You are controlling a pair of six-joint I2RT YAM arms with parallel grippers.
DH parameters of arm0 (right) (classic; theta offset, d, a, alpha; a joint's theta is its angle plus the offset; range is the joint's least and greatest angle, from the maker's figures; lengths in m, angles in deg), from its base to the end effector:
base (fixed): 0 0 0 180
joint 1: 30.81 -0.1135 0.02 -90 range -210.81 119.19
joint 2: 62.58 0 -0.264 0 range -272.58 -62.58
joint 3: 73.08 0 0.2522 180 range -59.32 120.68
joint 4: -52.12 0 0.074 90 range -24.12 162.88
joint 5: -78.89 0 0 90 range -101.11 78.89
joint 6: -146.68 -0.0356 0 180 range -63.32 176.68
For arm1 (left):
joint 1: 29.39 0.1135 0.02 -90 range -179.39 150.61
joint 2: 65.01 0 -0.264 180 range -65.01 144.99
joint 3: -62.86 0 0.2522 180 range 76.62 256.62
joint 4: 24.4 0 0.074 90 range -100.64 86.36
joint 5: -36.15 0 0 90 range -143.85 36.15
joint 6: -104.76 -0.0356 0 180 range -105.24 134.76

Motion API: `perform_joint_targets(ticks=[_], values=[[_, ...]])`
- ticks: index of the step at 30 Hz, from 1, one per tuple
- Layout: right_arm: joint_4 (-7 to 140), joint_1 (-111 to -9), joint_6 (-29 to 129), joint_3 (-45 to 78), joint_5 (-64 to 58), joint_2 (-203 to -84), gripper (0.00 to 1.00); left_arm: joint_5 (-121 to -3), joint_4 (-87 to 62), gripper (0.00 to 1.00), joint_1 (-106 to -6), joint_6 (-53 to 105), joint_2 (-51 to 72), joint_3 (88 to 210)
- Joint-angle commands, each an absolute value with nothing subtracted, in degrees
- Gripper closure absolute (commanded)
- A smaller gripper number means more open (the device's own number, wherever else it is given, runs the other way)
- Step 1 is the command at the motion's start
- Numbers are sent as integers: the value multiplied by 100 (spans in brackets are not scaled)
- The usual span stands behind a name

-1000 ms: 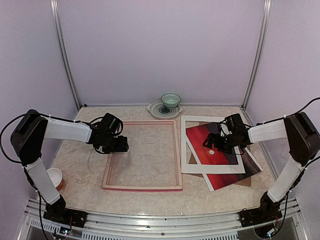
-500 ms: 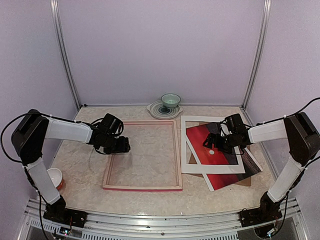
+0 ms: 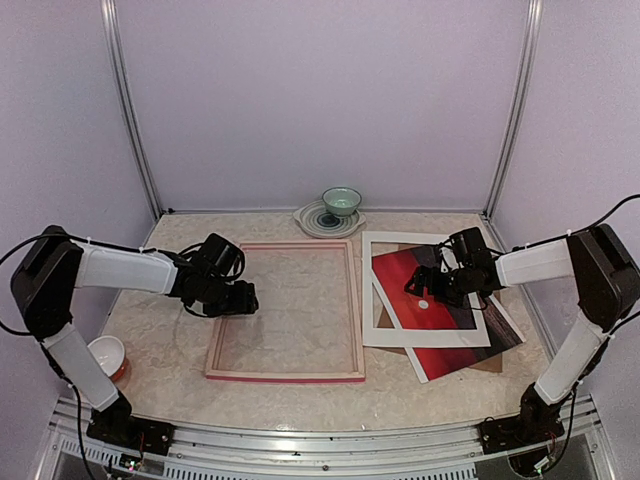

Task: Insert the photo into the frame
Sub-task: Press the glass panel onto the frame body.

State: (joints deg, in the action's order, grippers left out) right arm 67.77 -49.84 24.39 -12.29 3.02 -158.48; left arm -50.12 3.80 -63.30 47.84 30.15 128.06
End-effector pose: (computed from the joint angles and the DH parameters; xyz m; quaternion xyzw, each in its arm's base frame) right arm 0.3017 0.1132 0.1470 0.0669 0.9333 0.2487 0.2502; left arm 0.2669 -0.1766 0.1574 -0.0020 0.9612 -0.1252 0.2459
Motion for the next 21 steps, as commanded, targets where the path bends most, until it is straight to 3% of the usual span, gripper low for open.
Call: perform_joint_targets(ticks=[1, 11, 21], values=[[7231, -5094, 2390, -1308, 415, -16072, 1, -4710, 593, 27, -6564, 4880, 3179, 12785], [7362, -5094, 2442, -1261, 346, -15990, 1, -4589, 552, 27, -6683, 4989, 3329, 12754], [7440, -5102, 2452, -1122, 381, -15970, 1, -4568, 932, 22, -6771, 4987, 2448, 12804]])
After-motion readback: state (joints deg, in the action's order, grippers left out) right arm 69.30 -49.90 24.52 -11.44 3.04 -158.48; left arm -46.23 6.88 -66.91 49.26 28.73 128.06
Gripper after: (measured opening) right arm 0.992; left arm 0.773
